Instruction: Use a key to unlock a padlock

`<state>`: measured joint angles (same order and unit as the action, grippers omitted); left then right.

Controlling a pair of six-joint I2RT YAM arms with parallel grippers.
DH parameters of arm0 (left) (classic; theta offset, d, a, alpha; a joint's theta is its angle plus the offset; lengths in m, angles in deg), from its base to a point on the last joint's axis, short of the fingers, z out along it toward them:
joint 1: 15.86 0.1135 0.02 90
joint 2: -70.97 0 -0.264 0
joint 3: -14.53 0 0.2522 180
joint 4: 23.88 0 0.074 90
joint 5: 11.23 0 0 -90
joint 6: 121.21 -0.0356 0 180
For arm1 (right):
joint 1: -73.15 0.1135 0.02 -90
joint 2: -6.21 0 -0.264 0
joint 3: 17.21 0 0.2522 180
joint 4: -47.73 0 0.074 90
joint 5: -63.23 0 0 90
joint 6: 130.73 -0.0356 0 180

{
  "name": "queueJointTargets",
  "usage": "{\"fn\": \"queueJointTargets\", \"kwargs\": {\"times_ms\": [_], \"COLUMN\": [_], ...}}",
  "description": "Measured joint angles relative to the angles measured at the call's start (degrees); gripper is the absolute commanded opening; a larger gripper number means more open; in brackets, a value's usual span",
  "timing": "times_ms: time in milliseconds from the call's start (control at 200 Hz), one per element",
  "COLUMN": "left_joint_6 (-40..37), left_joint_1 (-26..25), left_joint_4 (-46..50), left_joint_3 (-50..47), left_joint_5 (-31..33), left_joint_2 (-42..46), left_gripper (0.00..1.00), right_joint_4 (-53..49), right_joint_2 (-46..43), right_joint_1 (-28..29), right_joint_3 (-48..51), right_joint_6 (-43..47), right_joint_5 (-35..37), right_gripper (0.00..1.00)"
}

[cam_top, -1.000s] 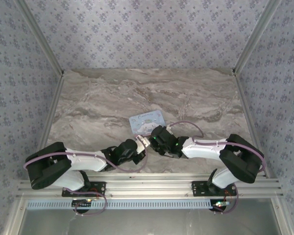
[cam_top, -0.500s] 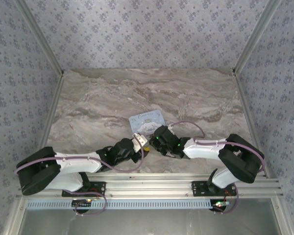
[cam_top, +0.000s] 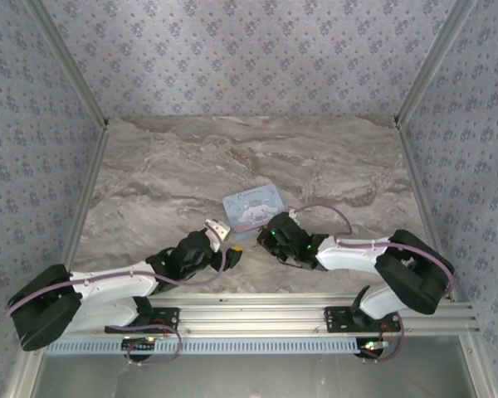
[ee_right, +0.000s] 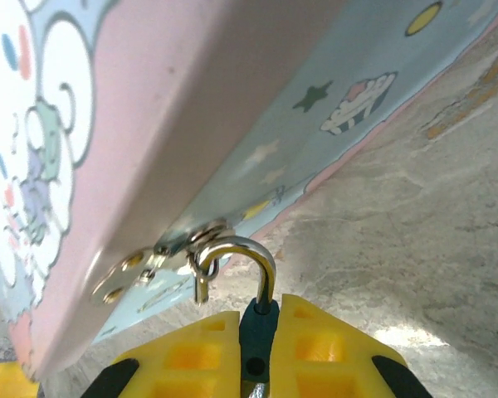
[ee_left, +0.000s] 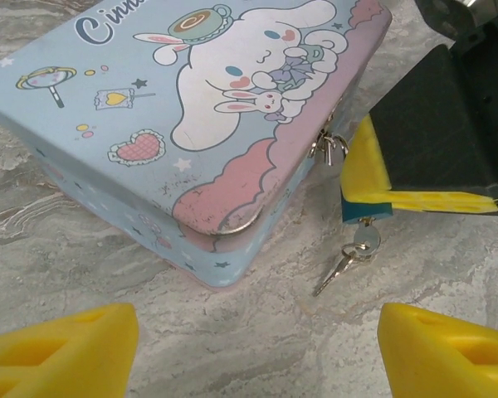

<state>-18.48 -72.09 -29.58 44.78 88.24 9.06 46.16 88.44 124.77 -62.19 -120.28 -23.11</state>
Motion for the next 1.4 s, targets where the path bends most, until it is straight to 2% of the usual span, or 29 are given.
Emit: {"fn": "queueJointTargets", "kwargs": {"times_ms": [300, 809, 1179, 1399], "left_joint_6": [1.27, 1.79, 1.92, 1.92], "left_joint_1": [0.00, 0.37, 0.37, 0.63], "left_joint_4": [2.32, 7.34, 9.25, 10.21], "left_joint_3": [-1.18, -1.95, -1.99, -1.99], "left_joint_5": [0.15, 0.92, 1.75, 1.75], "left_joint_2": [4.15, 10.84, 12.00, 12.00], "left_gripper": [0.76, 0.76, 0.76, 0.76], "right_joint_4": [-3.04, 0.46, 3.87, -0.72], "right_joint_2": [-6.51, -4.00, -4.46, -4.59], "right_joint_1": [-0.28, -2.43, -4.15, -4.90], "right_joint_3": [0.55, 0.61, 2.97, 4.81], "right_joint_6": [1.03, 1.01, 1.22, 2.32], "right_joint_5": [3.39, 3.32, 2.10, 1.70], "right_gripper": [0.00, 0.00, 0.00, 0.00]}}
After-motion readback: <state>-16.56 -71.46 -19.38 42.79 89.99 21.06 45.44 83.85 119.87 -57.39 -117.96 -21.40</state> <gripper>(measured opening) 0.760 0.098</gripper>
